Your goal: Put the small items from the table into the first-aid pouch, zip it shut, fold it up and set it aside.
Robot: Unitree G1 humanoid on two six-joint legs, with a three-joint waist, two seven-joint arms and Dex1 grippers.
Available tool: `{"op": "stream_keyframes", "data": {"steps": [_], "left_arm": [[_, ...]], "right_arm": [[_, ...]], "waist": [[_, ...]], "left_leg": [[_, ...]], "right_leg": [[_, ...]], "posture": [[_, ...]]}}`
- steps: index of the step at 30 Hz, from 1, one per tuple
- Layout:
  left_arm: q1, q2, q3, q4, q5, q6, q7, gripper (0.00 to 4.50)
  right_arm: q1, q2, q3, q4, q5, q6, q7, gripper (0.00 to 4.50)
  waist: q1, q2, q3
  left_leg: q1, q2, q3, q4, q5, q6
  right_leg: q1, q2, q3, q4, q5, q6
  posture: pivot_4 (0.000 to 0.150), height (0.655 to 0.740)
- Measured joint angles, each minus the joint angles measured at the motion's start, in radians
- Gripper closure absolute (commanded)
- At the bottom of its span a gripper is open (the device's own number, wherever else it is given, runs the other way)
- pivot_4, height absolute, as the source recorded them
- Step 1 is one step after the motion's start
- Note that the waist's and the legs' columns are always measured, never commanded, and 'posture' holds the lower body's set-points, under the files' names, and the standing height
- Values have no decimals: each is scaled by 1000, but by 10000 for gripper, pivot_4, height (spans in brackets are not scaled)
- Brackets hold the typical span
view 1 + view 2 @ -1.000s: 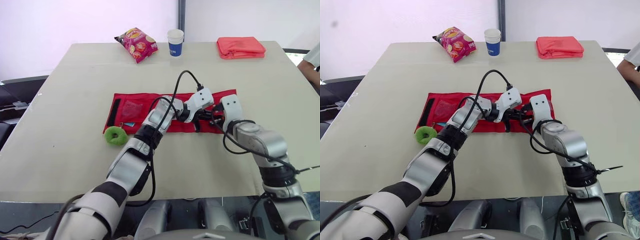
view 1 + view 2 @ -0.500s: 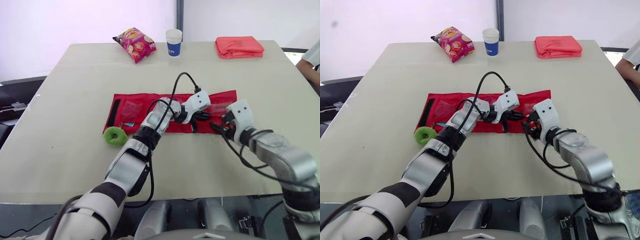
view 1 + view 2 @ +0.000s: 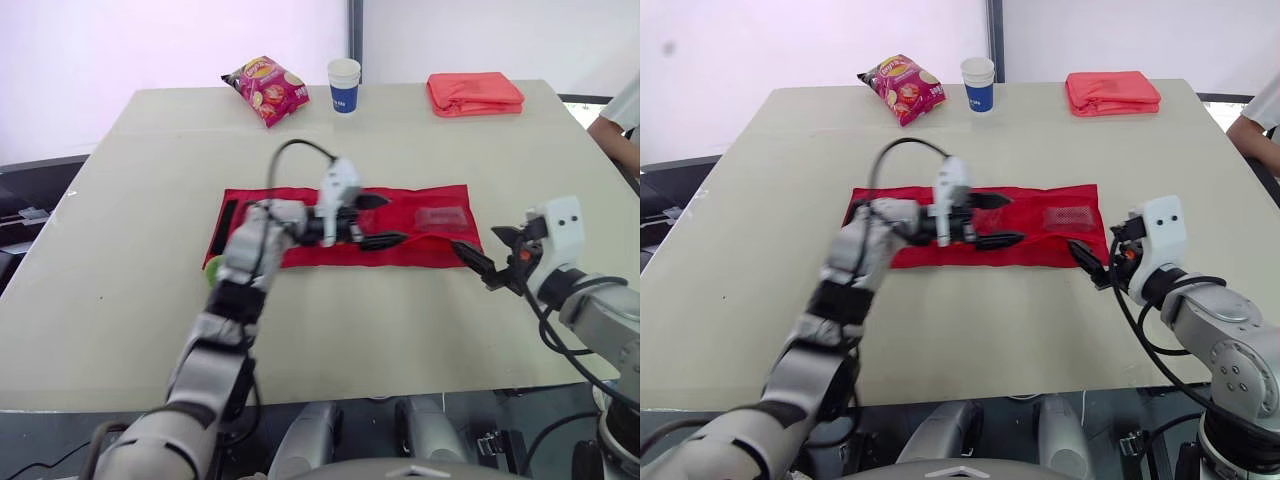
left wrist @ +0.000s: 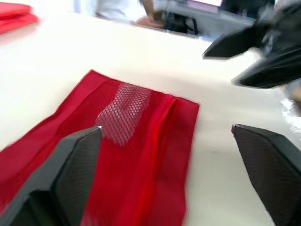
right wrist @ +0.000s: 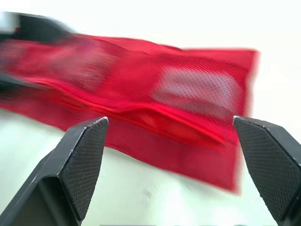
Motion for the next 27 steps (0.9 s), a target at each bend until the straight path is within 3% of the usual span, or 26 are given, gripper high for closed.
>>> {"op": "stream_keyframes", "data": {"steps": [7,14,17,21,24,27], "left_arm": [[260,221,218,-351,-292,187,-23,599],[420,298,328,-480,-440,247,28,599],[450,300,341,-522,-489,251,82,599],[466,297,340,-562,-532,249,146,599],[482,296,338,-575,-551,248,182,0],[485,296,334,-591,-572,244,206,0]], "right_arm": [[-70,135,-101,123,-63,171,-91,0],[-95,201,-133,218,-77,197,-71,0],[-130,244,-151,279,-70,176,-35,0],[-162,287,-194,324,-36,155,3,0],[-184,298,-239,353,-23,133,9,7941],[-190,298,-258,362,-22,104,8,21630]], "waist": [[15,1,1],[18,2,1],[19,2,1],[19,2,1],[20,3,1],[21,3,1]], "left_leg": [[0,-1,0,0,0,0],[5,0,3,-5,0,0],[18,0,5,-12,-1,1],[18,1,5,-13,0,0],[18,1,6,-13,0,0],[18,1,6,-13,0,0]], "right_leg": [[0,-1,-1,-1,0,0],[2,0,3,-1,0,0],[13,0,4,-5,0,0],[12,4,5,-5,0,0],[12,4,6,-5,0,0],[12,4,6,-5,0,0]], "posture": [[1500,7400],[1500,7400],[1500,7400],[1500,7400],[1500,7400],[1500,7400]]}}
